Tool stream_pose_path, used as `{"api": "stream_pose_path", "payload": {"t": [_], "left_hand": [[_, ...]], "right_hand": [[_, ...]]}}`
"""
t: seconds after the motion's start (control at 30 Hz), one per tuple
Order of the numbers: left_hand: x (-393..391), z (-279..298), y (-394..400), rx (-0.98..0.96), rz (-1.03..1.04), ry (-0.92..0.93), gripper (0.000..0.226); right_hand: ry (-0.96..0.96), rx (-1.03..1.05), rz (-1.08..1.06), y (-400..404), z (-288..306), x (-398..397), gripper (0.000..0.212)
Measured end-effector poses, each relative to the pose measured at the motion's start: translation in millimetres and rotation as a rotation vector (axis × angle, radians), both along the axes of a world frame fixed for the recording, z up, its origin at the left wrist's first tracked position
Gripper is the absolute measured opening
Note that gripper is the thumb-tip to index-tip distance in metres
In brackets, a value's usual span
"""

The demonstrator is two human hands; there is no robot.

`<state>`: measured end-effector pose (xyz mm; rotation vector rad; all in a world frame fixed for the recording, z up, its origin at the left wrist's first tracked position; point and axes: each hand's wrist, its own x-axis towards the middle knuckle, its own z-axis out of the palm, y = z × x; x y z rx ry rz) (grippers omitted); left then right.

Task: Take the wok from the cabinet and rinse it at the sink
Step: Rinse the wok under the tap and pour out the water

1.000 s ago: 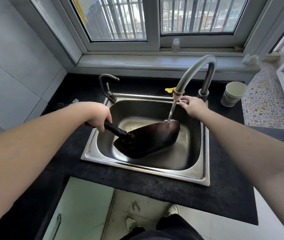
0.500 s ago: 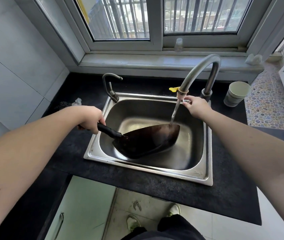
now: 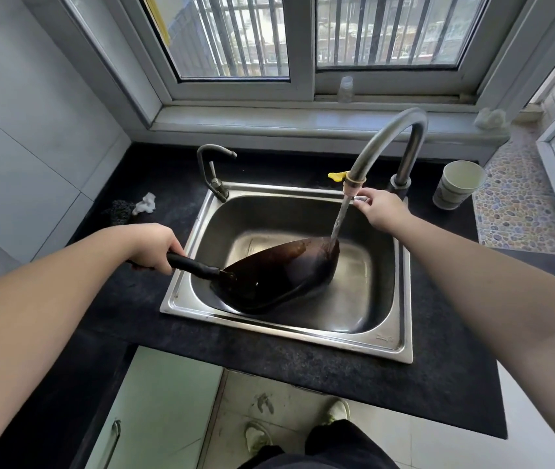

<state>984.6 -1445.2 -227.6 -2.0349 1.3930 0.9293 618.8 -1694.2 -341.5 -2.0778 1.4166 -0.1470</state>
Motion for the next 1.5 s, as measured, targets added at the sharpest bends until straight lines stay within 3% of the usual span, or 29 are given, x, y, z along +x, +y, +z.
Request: {"api": "stream_pose_path", "payload": {"t": [0.67,1.23,1.5], "left_hand": [[15.6,-10.1,27.0,0.001,0.067,0.014,0.049],[-56.6,19.3,-32.2,0.053,-0.073,-0.086,0.025],[-88.8,22.4,-48.6,-0.023,-0.071,-0.126,0.029]], "right_hand": [[-0.013,0.017,0.000,0.9,1.5,-0.8,0.033],[-0.006,0.000,-0.007,2.3,0.9,0.4,0.034],[-0.013,0.011,-0.009,2.2,1.1,0.9,0.033]]}}
